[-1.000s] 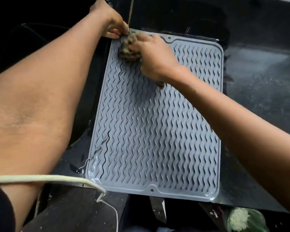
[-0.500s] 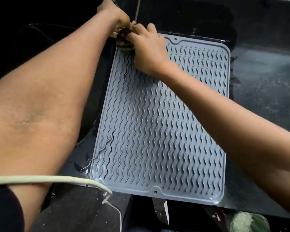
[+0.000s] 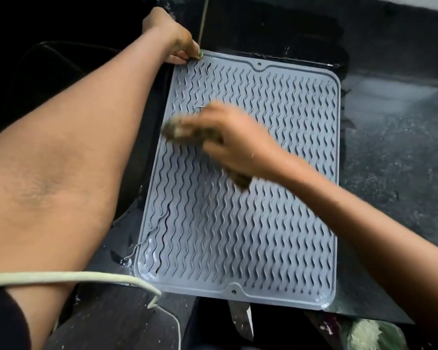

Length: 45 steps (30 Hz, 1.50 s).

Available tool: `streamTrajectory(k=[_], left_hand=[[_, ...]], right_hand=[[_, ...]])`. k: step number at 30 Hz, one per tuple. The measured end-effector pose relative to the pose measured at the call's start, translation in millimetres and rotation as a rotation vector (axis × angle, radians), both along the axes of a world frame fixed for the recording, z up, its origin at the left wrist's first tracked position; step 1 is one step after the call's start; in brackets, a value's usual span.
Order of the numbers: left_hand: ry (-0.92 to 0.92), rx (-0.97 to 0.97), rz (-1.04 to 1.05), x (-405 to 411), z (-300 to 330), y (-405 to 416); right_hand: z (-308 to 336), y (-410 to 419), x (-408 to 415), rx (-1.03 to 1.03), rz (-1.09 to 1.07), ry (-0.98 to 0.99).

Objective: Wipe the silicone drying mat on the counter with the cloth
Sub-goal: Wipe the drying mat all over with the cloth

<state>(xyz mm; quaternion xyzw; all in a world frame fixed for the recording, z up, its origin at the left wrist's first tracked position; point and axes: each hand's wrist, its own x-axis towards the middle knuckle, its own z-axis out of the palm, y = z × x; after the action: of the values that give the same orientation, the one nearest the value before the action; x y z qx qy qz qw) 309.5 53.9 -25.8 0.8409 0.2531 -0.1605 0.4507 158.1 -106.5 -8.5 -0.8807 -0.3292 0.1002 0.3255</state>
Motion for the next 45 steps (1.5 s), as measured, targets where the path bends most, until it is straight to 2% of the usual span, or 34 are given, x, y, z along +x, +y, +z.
streamTrajectory(k=[2, 3, 5, 10, 13, 15, 17, 19, 22, 24, 26, 30, 31, 34, 35, 38, 41, 45], left_hand=[[-0.026, 0.014, -0.011, 0, -5, 0], [-0.02, 0.019, -0.033, -2, -6, 0], [-0.022, 0.04, -0.04, -3, -11, -1], [-0.049, 0.109, -0.008, -4, -13, -3], [-0.122, 0.179, 0.02, -14, -7, -4], [-0.235, 0.259, -0.012, -22, -4, -4], [-0.337, 0.328, -0.115, -35, -3, -6], [-0.46, 0.355, -0.179, -51, -1, -7], [-0.661, 0.379, -0.146, -90, 0, -2], [-0.713, 0.383, -0.129, -125, 1, 6], [-0.652, 0.413, -0.181, -157, 0, 14], [-0.314, 0.72, -0.307, -180, -8, 23], [-0.225, 0.735, -0.322, -178, -9, 27], [0.102, 0.558, -0.402, -162, -1, 41], [0.15, 0.526, -0.44, -156, 2, 44], [0.094, 0.562, -0.509, -141, 10, 46], [-0.008, 0.626, -0.475, -141, 12, 36], [-0.338, 0.655, -0.403, -151, 4, 15]], right_hand=[[-8, -5, 37, -0.017, -0.239, -0.111], [-14, -6, 51, -0.118, -0.314, -0.131], [-28, -3, 61, -0.265, -0.356, -0.134], [-31, -1, -23, -0.042, -0.199, -0.099], [-29, -9, -80, -0.09, -0.08, -0.108], [-29, -13, -92, -0.08, -0.077, -0.082], [-24, -19, -98, 0.018, -0.17, -0.061], [-21, -30, -102, 0.14, -0.351, -0.098], [-21, -51, -105, 0.28, -0.628, -0.123], [-23, -64, -107, 0.322, -0.743, -0.125], [-26, -71, -111, 0.33, -0.783, -0.122], [-32, -72, -117, 0.322, -0.781, -0.095], [-33, -70, -119, 0.321, -0.776, -0.081], [-36, -63, -121, 0.301, -0.738, -0.054], [-37, -62, -120, 0.292, -0.73, -0.05], [-38, -63, -119, 0.275, -0.719, -0.038], [-39, -64, -118, 0.253, -0.707, -0.038], [-40, -64, -117, 0.243, -0.703, -0.024]])
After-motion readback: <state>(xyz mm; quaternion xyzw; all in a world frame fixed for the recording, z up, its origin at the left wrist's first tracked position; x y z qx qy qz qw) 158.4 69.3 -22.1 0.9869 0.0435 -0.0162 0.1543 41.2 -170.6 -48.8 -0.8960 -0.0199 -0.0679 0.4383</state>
